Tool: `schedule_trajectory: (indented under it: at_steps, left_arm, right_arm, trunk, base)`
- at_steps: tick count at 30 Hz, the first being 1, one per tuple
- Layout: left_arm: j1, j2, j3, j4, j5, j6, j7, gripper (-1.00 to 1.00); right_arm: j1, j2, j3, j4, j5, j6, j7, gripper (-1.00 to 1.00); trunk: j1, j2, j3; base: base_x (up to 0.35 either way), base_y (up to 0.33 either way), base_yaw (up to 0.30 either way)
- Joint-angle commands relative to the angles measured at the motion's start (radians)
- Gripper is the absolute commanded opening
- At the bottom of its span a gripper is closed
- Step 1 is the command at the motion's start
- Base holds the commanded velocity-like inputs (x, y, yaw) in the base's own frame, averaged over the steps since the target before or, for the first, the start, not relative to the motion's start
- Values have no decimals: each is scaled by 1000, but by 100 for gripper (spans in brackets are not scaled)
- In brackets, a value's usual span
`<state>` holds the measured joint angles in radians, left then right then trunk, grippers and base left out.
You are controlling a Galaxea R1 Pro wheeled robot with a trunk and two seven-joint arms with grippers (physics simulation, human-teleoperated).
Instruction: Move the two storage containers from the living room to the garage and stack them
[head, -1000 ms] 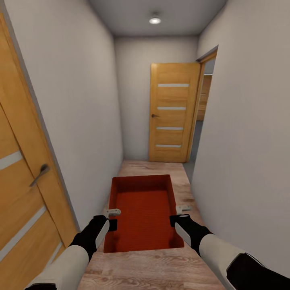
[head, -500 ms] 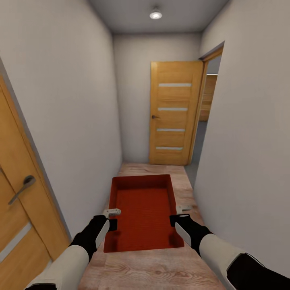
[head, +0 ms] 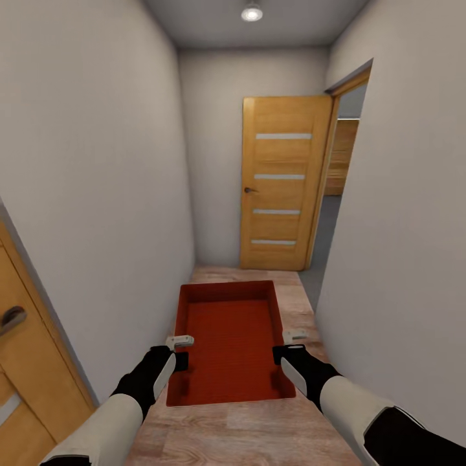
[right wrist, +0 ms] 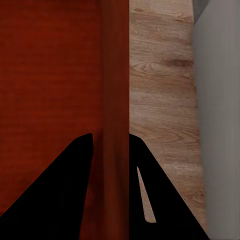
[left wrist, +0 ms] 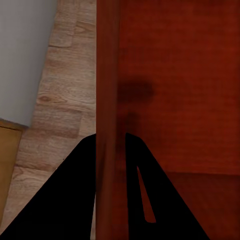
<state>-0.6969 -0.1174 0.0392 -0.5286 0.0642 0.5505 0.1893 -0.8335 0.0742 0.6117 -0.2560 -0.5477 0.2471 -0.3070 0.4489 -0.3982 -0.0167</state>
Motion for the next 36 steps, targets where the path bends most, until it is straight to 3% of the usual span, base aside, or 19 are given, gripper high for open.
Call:
schedule_trajectory:
  at_steps: [1, 36]
  left_arm:
    - [0, 4, 4, 1, -27, 10, 12, -100]
    - [0, 3, 3, 5, -27, 11, 10, -100]
  right_arm:
    - [-2, -1, 3, -20, -1, -9, -5, -100]
    - [-2, -2, 3, -20, -1, -9, -4, -100]
  trunk:
    - [1, -2, -2]
    - [1, -2, -2]
  base:
    - [323, 0, 0]
    - [323, 0, 0]
